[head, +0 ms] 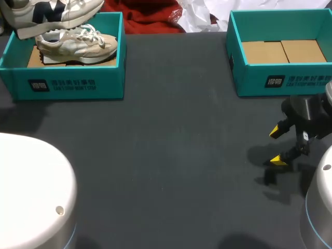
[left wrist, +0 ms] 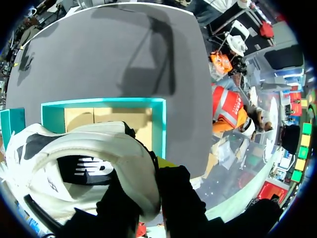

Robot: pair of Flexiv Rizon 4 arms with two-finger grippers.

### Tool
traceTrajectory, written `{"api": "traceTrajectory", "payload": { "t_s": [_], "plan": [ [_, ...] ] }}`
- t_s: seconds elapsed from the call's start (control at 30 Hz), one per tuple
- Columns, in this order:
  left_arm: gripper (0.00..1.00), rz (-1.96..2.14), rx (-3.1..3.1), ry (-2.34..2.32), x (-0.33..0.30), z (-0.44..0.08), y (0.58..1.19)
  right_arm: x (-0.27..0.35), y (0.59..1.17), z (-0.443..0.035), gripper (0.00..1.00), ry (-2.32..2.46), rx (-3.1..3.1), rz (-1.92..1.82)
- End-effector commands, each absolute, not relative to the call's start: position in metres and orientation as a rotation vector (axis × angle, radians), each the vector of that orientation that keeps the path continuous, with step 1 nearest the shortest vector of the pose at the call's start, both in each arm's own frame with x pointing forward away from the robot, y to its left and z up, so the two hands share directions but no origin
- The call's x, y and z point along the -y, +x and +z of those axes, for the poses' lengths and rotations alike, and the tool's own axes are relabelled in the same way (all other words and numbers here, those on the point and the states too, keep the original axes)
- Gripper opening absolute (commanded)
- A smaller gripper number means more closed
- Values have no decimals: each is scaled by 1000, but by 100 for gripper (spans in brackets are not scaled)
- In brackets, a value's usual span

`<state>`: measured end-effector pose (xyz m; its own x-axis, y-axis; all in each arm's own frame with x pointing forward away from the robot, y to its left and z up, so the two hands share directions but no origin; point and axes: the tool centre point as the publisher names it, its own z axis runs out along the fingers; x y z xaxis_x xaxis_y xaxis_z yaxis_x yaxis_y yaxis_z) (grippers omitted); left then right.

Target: Take the shoe out of the shoebox, open the shoe tongue, remove and reinsert the insole, then place the shoe into the shoebox

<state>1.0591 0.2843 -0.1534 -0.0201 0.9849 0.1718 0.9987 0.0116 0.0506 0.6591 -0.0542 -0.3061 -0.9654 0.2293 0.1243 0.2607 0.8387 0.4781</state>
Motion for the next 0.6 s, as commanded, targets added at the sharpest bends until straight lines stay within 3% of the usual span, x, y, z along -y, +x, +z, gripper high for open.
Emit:
{"api": "traceTrajectory", "payload": {
  "t_s": [0.03,0.6],
  "plan": [
    [0,-255,2179,-2128,-279,-140,1048,54,657,-306,100,-396,2957,-779],
    [0,-309,2191,-2136,-232,-112,967,54,657,-306,100,-396,2957,-779]
  ]
}}
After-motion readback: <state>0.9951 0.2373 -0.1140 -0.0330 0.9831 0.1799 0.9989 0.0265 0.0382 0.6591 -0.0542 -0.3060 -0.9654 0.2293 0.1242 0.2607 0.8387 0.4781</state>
